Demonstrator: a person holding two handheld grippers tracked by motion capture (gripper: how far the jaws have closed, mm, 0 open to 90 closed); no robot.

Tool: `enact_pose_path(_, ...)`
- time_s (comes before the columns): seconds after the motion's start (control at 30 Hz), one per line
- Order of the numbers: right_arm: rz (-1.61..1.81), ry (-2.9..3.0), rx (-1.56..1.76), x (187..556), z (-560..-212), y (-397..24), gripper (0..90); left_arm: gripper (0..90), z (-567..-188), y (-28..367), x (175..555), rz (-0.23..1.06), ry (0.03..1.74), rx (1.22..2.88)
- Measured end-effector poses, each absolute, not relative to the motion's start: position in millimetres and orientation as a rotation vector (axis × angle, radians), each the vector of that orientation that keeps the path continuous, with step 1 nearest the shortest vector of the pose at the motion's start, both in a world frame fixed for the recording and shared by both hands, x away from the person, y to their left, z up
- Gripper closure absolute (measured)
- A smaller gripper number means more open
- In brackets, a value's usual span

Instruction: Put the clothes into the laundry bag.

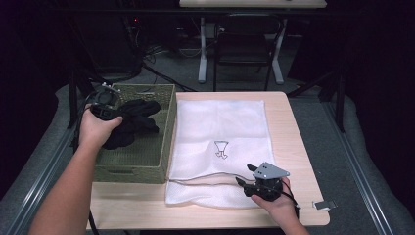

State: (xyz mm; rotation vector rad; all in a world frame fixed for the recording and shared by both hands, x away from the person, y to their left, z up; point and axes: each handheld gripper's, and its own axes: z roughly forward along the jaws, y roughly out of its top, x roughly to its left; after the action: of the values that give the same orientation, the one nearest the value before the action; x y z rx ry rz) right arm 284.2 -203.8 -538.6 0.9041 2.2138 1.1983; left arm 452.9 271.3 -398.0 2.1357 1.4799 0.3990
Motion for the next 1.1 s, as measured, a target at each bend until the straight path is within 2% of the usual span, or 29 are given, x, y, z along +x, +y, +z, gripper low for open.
enact_pose_path(0.1,1.222,2.231,0.890,283,-536,-204,44.6,77.7,-391,272,450,0.405,1.474,2.130)
enact_pose_path(0.47,1.210,2.272,0.832,277,-529,-194,47.2,77.7,-369,271,436,0.414,1.433,2.117)
enact_pose_path(0.77,1.242,2.310,0.877,280,-524,-195,57.6,77.6,-354,267,426,0.421,1.402,2.100)
enact_pose_path(1.1,1.244,2.314,0.896,288,-509,-190,60.0,77.6,-344,266,417,0.425,1.373,2.091)
